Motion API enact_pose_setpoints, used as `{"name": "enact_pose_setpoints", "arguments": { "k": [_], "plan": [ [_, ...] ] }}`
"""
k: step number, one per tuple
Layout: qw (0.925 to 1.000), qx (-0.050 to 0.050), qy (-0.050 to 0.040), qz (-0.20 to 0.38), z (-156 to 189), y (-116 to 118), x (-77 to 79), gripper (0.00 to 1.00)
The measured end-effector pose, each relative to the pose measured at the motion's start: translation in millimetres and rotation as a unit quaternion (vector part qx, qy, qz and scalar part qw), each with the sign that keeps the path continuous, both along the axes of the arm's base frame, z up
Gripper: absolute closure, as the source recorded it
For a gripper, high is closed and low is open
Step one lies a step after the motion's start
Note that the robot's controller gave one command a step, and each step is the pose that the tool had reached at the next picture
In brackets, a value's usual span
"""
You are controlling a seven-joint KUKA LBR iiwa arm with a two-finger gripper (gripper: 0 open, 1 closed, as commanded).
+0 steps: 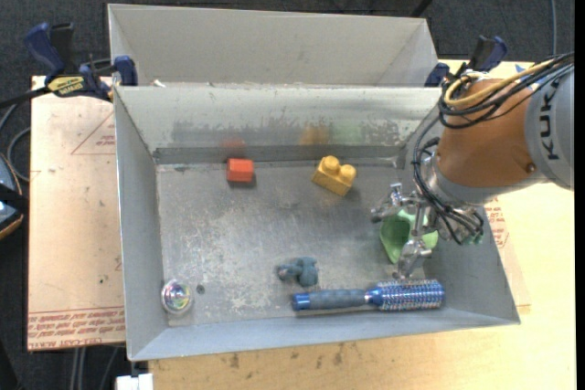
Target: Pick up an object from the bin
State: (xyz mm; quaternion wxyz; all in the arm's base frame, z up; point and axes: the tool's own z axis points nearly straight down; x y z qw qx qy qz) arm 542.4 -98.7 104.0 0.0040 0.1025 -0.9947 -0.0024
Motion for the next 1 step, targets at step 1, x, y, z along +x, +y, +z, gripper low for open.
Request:
{"name": "enact_pose_setpoints", "arguments": {
  "k": [1],
  "plan": [
    [0.9964, 0.001, -0.0063, 0.085, -30.8, -34.9, 19.3, 0.0]
  ]
}}
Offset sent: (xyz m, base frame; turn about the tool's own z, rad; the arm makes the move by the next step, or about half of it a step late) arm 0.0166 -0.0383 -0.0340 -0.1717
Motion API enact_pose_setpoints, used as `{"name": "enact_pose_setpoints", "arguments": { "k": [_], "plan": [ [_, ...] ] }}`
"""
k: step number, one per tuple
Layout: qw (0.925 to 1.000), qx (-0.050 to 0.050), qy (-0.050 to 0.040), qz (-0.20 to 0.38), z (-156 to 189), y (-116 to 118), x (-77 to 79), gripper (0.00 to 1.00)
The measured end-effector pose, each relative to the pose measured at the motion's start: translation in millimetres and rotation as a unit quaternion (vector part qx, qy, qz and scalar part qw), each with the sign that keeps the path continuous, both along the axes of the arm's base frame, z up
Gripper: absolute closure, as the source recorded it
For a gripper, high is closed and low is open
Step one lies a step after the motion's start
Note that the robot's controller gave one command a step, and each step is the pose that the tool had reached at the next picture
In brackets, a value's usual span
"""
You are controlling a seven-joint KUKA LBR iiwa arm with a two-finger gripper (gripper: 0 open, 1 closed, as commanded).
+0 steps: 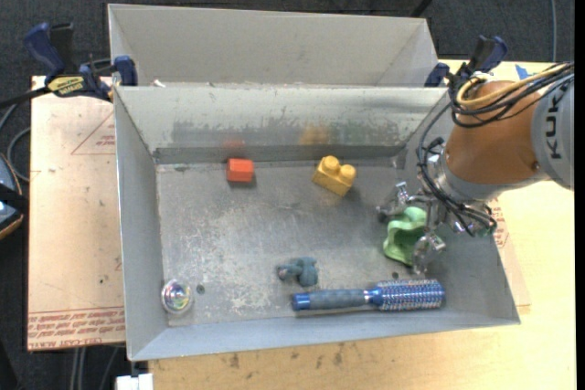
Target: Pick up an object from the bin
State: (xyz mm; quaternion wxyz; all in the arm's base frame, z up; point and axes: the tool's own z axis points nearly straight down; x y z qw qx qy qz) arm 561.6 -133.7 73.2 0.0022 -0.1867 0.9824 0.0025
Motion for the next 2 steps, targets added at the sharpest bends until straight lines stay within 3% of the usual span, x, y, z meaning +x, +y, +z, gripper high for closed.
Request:
{"name": "enact_pose_setpoints", "arguments": {
  "k": [1, 2],
  "plan": [
    [1.0, 0.003, -0.0036, 0.002, 3, 5, 2.8, 1.0],
    [0.9999, -0.004, -0.0045, 0.01, 142, -2, 14.3, 1.0]
  ]
}}
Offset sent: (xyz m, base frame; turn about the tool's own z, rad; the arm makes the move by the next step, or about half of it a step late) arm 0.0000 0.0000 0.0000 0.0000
